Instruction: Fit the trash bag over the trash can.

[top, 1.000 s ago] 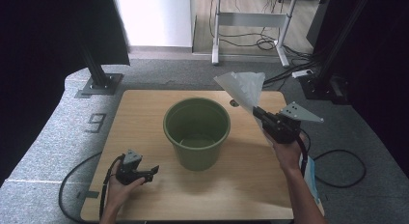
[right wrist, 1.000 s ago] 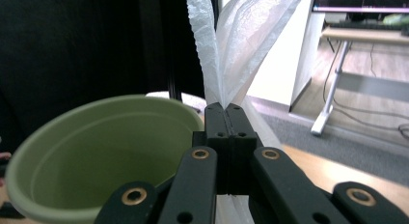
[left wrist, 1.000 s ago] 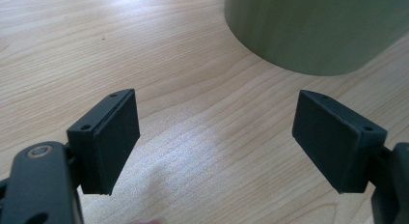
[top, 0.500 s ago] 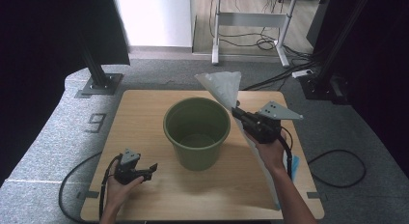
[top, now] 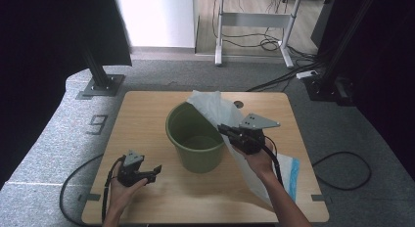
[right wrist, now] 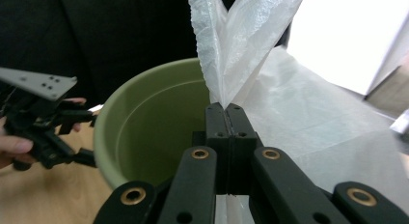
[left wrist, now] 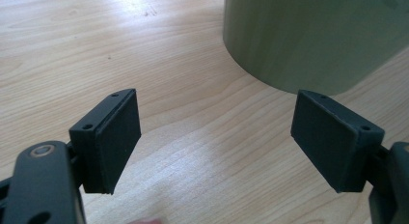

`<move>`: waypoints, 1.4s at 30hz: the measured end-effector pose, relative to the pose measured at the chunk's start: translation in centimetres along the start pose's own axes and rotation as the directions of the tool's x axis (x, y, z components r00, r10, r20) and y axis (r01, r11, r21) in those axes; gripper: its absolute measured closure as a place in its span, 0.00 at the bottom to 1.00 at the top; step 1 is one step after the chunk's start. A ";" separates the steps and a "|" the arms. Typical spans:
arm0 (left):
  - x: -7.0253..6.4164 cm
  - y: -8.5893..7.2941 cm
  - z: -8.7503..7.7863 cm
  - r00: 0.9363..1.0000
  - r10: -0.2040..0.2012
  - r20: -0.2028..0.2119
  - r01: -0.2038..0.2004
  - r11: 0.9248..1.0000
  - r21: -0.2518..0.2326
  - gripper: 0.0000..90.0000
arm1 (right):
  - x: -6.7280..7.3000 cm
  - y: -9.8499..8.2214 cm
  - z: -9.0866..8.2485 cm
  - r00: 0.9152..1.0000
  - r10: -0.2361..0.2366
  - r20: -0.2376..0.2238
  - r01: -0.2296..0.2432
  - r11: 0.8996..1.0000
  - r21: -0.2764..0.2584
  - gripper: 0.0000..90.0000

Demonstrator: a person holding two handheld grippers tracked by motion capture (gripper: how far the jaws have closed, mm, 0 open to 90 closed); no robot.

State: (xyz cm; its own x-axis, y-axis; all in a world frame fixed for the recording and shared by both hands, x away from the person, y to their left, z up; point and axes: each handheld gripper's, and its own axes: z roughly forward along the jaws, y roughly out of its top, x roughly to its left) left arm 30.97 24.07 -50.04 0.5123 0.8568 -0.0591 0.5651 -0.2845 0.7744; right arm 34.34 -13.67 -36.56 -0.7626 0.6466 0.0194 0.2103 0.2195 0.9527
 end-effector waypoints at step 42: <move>-0.2 -0.1 0.4 1.000 -0.024 0.007 0.024 1.000 0.012 0.19 | 0.0 -10.0 -6.3 0.991 0.094 0.098 -0.096 0.995 0.010 0.33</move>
State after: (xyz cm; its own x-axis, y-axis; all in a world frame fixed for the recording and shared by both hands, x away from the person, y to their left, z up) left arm 31.06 23.76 -50.37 0.5030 0.8604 -0.0822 0.5849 -0.2688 0.7652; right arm 28.40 -20.47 -44.17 -0.6755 0.7331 0.0792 0.2884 0.1639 0.9434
